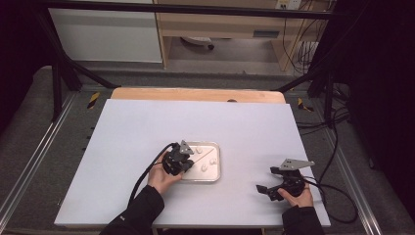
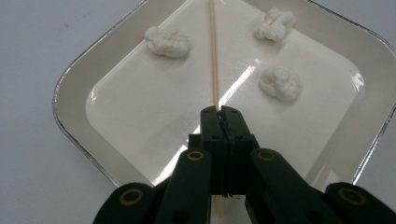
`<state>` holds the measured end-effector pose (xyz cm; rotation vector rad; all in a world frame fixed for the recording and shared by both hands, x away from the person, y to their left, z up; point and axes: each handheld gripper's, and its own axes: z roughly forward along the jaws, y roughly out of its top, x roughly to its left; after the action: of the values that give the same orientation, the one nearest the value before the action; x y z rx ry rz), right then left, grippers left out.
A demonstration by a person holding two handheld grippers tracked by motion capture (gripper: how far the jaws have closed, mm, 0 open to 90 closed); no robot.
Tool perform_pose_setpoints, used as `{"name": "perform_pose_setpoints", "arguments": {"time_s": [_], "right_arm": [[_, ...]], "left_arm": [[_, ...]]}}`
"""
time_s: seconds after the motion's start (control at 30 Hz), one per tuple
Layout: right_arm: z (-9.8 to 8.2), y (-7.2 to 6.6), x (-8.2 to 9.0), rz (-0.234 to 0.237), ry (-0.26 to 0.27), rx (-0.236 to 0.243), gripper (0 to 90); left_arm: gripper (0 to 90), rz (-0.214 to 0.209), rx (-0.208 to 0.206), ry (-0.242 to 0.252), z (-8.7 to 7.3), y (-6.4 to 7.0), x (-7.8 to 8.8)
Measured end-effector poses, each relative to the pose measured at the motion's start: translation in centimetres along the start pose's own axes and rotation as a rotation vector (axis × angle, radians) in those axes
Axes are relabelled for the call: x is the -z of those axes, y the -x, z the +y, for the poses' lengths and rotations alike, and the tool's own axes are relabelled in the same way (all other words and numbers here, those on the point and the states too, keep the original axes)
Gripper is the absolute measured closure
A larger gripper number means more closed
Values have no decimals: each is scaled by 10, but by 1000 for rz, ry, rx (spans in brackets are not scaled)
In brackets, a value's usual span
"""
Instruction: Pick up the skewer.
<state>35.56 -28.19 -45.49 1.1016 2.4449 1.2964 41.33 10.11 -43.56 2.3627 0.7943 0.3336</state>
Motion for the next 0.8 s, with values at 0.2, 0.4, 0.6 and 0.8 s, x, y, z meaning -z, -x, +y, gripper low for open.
{"name": "perform_pose_setpoints", "arguments": {"time_s": [0.2, 0.4, 0.6, 0.8], "right_arm": [[0, 0, 0, 0, -2, -1, 7], [0, 0, -1, -7, 3, 9, 7], [5, -4, -2, -30, 5, 42, 6], [12, -12, -5, -86, -6, 93, 7]], "left_arm": [[889, -3, 11, 29, 1, -3, 10], [889, -5, 9, 52, 0, -3, 22], [889, -10, 3, 56, -3, -3, 34], [889, -8, 7, 51, -7, -5, 43]]}}
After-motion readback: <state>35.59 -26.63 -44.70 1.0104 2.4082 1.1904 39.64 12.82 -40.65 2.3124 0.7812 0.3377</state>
